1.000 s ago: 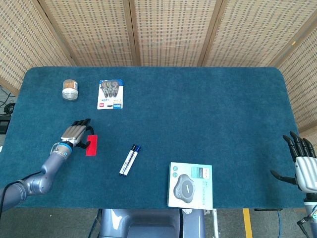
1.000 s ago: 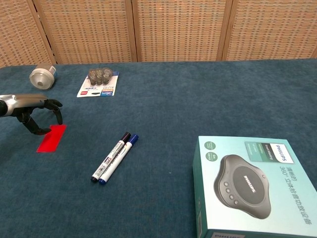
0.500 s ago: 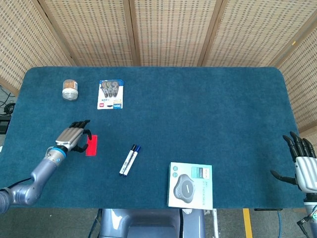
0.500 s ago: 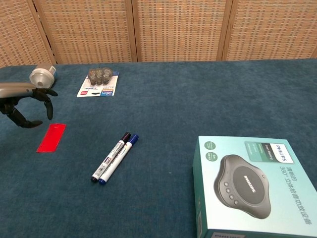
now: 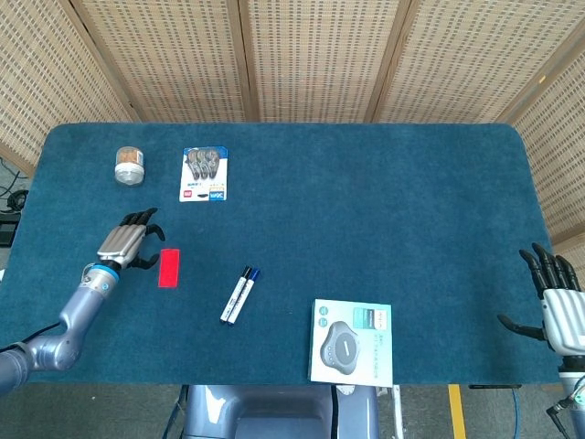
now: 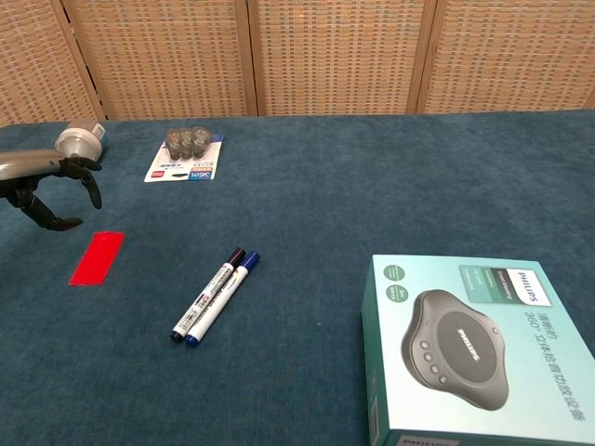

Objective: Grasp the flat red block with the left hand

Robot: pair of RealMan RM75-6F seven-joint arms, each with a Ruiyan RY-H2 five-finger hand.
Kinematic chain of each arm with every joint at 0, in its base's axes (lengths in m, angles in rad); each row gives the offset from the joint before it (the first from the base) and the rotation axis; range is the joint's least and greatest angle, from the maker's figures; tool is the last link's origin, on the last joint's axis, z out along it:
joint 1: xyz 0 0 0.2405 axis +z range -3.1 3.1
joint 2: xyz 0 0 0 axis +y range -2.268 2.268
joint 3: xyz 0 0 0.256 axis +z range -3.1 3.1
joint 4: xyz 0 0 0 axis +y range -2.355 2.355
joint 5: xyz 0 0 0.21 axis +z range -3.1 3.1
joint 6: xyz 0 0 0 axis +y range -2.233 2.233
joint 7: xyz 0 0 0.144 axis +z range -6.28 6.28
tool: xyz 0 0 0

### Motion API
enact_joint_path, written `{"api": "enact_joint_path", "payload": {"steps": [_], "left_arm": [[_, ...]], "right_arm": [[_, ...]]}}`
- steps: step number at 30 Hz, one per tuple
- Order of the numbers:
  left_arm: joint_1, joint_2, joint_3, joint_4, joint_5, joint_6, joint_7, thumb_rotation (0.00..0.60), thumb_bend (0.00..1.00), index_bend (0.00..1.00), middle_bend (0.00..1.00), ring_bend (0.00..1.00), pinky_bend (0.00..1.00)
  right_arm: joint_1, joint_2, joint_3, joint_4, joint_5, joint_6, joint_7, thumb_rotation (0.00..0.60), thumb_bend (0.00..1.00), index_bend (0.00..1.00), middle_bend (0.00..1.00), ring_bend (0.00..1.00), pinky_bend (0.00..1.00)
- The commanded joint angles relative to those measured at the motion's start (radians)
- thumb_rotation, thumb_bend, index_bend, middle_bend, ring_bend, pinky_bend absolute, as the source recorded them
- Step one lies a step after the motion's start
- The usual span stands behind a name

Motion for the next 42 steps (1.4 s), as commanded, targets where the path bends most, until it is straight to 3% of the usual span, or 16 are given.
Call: {"api": "enact_joint_path", "payload": {"steps": [1, 13, 18, 35, 42], "left_arm": [[-0.019, -0.031, -0.007, 0.026, -0.041, -0.014, 0.040, 0.600, 0.40, 0.37, 0.00, 0.00, 0.00], [-0.043, -0.096, -0.016, 0.058, -0.185, 0.026, 0.184, 0.600, 0.41, 0.38, 0.00, 0.00, 0.00], [-0.047, -0.114, -0.017, 0.067, -0.227, 0.031, 0.222, 0.600, 0.42, 0.44, 0.00, 0.00, 0.00], [-0.046, -0.162, -0.026, 0.112, -0.256, 0.026, 0.244, 0.600, 0.43, 0.45, 0.00, 0.00, 0.00], [-0.039, -0.185, -0.032, 0.132, -0.245, 0.037, 0.236, 0.600, 0.43, 0.51, 0.00, 0.00, 0.00]], "right_arm": [[0.000, 0.000, 0.000, 0.000, 0.000, -0.001, 0.000, 0.600, 0.03, 0.04, 0.00, 0.00, 0.00], [0.001, 0.000, 0.000, 0.005, 0.001, -0.003, 0.010, 0.600, 0.02, 0.04, 0.00, 0.00, 0.00], [0.002, 0.000, -0.002, 0.004, 0.001, -0.006, 0.009, 0.600, 0.03, 0.04, 0.00, 0.00, 0.00], [0.003, 0.001, -0.003, 0.008, 0.001, -0.009, 0.019, 0.600, 0.03, 0.04, 0.00, 0.00, 0.00], [0.004, 0.001, -0.003, 0.009, 0.004, -0.014, 0.023, 0.600, 0.03, 0.04, 0.00, 0.00, 0.00]]}}
